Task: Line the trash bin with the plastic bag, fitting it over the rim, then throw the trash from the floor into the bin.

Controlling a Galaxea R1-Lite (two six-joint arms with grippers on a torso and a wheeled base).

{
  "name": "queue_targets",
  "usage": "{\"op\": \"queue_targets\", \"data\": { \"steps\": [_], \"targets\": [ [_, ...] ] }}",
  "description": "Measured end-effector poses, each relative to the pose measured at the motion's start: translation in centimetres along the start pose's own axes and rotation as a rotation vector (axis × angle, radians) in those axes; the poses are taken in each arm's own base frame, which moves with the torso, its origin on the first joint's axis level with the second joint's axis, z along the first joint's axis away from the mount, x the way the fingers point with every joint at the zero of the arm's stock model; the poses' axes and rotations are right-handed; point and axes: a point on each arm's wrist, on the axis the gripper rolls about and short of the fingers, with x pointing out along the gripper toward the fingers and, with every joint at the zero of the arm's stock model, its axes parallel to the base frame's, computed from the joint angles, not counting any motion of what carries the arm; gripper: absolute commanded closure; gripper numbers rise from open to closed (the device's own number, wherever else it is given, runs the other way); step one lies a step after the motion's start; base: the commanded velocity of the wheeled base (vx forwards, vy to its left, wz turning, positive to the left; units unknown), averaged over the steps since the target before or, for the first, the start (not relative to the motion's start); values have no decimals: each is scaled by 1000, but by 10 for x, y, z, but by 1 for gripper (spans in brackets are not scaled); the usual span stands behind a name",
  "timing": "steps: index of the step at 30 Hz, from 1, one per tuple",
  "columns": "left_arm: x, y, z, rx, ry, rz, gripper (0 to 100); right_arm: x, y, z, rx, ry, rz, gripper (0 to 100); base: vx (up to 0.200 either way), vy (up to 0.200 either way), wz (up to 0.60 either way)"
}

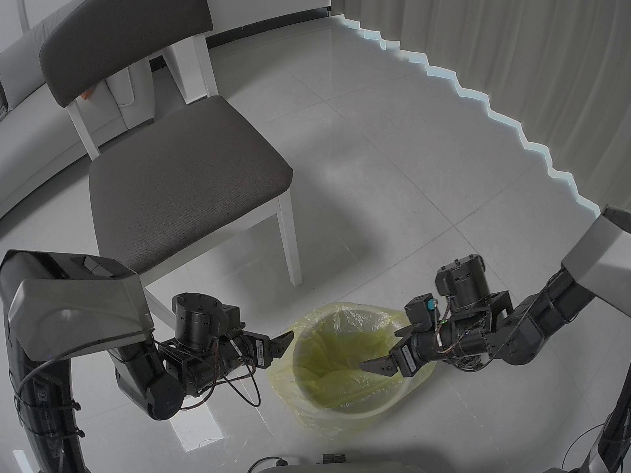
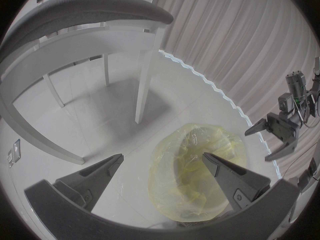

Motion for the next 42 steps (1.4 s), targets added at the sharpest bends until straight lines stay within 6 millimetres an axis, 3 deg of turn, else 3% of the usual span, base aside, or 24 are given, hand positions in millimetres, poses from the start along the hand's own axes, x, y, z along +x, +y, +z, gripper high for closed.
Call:
{"op": "queue_targets", "data": {
  "steps": [7,15,23,28,36,42],
  "targets": [
    [-21,-3,9,4,-70,6,0,31,18,-3,-29,45,49,0,0,0,0],
    [-40,-1,15,-1,-128,18,0,63,14,-10,-28,82,56,0,0,0,0],
    [-43,-1,16,-6,-135,25,0,87,6,-20,-9,166,55,0,0,0,0],
    [-44,5,16,-15,-138,40,0,88,11,-29,-11,202,65,0,0,0,0],
    [-51,10,13,-21,-209,40,0,73,30,-46,-26,267,93,0,0,0,0],
    [-51,13,-3,-21,-178,48,0,58,50,-56,-53,302,112,0,0,0,0]
  ]
}}
